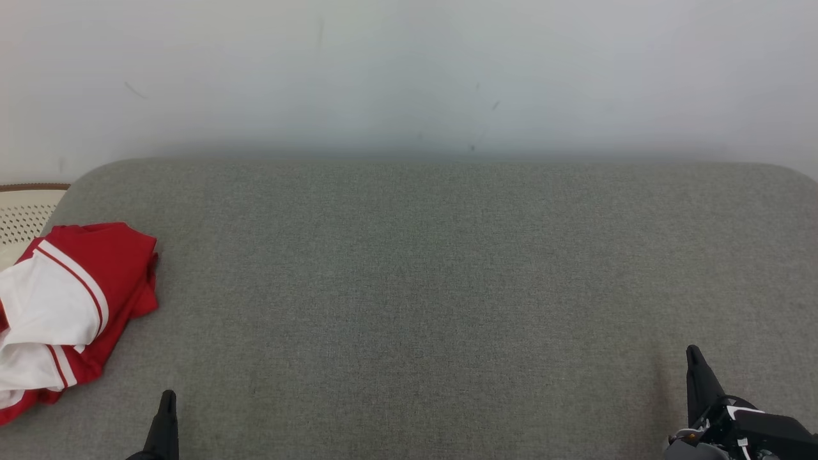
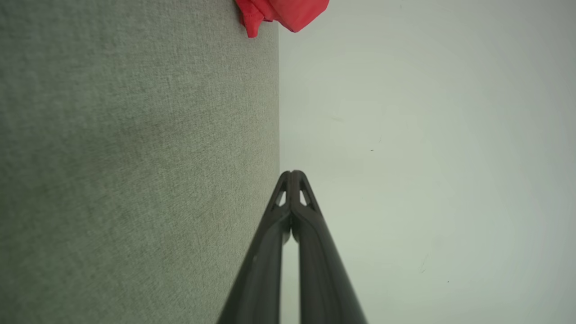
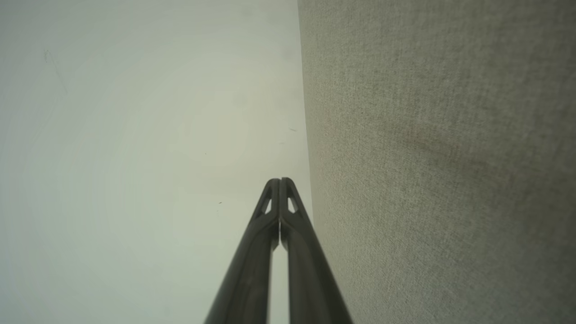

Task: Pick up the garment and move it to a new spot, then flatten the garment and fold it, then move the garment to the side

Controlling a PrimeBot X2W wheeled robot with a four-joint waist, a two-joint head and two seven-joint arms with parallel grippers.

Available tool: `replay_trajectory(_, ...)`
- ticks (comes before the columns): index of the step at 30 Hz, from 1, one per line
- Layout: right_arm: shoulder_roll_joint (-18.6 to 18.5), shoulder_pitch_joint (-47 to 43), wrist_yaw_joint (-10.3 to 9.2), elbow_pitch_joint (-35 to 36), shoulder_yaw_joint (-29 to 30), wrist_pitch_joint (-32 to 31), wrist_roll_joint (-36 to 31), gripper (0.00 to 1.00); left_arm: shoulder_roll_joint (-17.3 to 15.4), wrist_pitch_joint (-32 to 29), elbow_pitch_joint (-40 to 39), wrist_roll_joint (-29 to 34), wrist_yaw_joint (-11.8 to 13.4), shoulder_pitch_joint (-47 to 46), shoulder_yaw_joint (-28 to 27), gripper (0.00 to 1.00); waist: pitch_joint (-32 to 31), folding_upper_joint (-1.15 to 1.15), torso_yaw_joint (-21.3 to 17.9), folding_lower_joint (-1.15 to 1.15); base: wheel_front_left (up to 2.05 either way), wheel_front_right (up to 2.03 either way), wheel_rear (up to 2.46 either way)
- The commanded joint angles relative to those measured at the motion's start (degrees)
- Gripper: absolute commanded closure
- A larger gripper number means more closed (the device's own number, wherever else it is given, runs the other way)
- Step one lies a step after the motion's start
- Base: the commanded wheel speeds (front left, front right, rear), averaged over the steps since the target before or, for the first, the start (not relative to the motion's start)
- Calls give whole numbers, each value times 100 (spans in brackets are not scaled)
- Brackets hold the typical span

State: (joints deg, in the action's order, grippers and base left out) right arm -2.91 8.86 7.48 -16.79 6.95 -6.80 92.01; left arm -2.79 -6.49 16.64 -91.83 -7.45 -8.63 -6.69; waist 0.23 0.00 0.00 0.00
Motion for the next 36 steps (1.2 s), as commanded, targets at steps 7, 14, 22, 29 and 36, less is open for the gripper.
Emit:
replay_trajectory(7,10,26,3,10,-4,3,13,100,-20,-12,-2,-54,-13,-51,-12,100,0,0,0,0,0,0,0)
replay_trajectory(14,10,26,3,10,-5,4,13,100,-20,-13,-2,-54,-13,-51,-12,100,0,0,0,0,0,0,0)
replay_trajectory(22,10,26,3,10,-3,4,13,100,-20,-12,-2,-54,-13,-51,-12,100,0,0,0,0,0,0,0)
replay_trajectory(29,10,26,3,10,-5,4,13,100,-20,-13,-2,-54,-13,-51,-12,100,0,0,0,0,0,0,0)
replay_trajectory(36,10,26,3,10,-4,3,13,100,-20,-12,-2,-54,-13,-51,-12,100,0,0,0,0,0,0,0)
